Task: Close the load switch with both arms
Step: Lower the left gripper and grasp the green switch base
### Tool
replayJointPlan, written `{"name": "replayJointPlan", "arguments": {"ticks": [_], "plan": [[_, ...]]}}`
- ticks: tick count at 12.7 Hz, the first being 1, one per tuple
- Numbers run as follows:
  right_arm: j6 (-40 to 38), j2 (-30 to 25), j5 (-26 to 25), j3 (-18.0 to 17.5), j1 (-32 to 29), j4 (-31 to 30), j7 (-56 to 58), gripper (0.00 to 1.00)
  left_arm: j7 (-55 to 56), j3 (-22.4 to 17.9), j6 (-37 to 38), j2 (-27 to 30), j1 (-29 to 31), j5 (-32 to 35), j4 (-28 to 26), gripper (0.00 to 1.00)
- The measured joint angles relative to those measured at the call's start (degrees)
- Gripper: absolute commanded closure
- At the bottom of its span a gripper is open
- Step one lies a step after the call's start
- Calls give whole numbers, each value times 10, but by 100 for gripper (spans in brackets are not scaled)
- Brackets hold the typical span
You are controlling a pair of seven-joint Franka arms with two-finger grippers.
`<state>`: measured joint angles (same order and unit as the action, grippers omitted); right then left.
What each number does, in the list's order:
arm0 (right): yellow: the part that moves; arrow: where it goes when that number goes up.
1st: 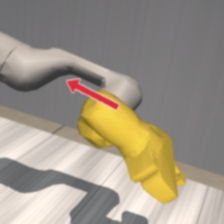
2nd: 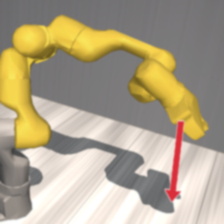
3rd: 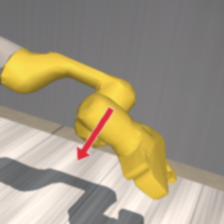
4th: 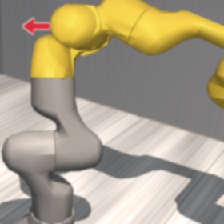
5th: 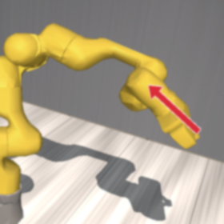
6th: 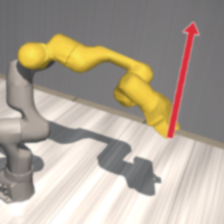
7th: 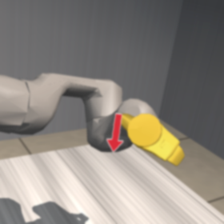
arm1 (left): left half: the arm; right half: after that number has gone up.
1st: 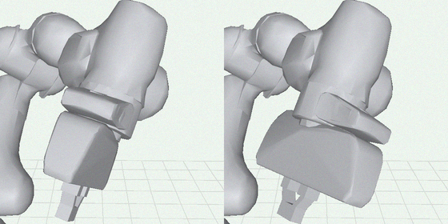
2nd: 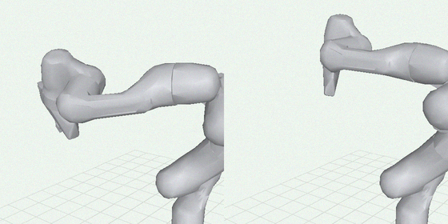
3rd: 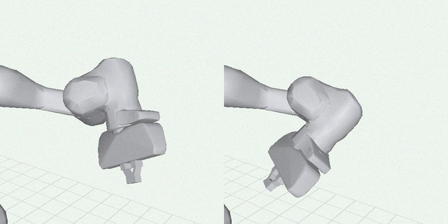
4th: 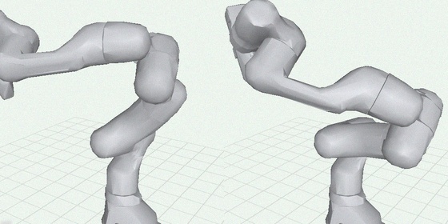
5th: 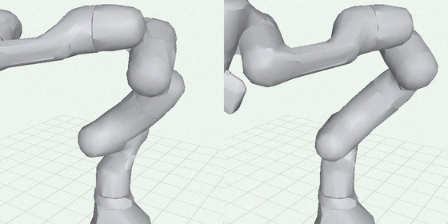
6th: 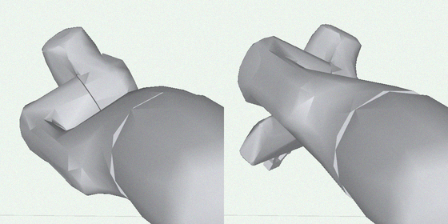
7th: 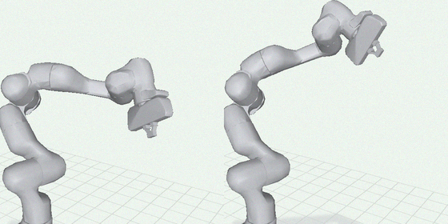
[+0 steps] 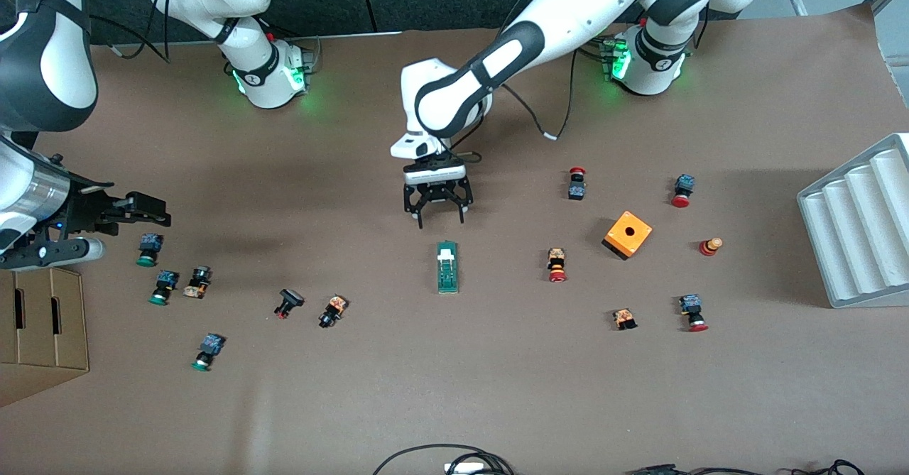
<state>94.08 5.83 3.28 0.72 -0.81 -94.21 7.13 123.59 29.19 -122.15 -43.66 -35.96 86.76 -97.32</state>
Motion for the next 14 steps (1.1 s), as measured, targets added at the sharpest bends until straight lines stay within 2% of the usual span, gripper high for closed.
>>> {"name": "replayJointPlan", "arguments": {"ticks": [5, 8, 13, 14], "plan": [[0, 0, 0, 1, -1, 1, 6, 0, 79, 0, 66, -68, -23, 104, 5, 2], [1, 0, 0, 1, -1, 1, 7, 0, 110, -1, 81, -86, -28, 143, 10, 12], [1, 0, 0, 1, 0, 2, 7, 0, 158, -1, 132, -122, -40, 196, 25, 18], [1, 0, 0, 1, 0, 2, 7, 0, 167, -1, 141, -128, -43, 202, 32, 23]]}}
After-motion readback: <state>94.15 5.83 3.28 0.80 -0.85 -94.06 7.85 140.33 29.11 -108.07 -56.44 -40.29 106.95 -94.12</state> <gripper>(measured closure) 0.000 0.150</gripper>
